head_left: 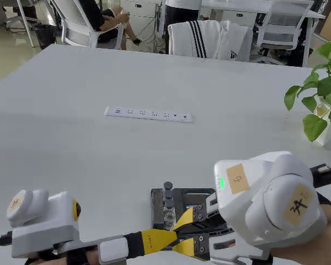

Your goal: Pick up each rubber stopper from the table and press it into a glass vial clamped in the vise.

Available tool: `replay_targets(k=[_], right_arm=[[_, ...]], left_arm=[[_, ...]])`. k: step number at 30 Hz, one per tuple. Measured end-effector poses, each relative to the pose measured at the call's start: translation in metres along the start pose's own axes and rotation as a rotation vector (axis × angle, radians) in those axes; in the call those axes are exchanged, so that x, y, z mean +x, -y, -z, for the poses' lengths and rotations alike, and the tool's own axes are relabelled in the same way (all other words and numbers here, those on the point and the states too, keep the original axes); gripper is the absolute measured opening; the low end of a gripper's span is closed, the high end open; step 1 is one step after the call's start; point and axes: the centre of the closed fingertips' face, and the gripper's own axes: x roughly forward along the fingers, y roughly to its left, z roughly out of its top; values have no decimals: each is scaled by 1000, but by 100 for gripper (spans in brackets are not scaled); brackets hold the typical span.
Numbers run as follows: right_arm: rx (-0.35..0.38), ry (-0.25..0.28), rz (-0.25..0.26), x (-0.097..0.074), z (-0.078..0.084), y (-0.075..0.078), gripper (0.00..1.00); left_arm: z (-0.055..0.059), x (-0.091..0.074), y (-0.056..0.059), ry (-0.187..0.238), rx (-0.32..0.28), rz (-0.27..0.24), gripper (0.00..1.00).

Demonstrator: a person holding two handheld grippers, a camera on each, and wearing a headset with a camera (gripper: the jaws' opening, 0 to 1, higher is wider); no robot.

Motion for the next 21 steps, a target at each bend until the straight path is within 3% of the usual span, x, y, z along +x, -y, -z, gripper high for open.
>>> replay_targets(k=[11, 15, 21], right_arm=[[9, -22, -8, 3, 8, 1, 7], [13, -32, -13, 3, 13, 2, 7], [22, -44, -19, 4, 17, 5, 7]], left_arm=[[2, -2, -12, -64, 277, -114, 70], [-3, -1, -17, -77, 386, -171, 82], [-11, -3, -20, -95, 502, -229, 93]])
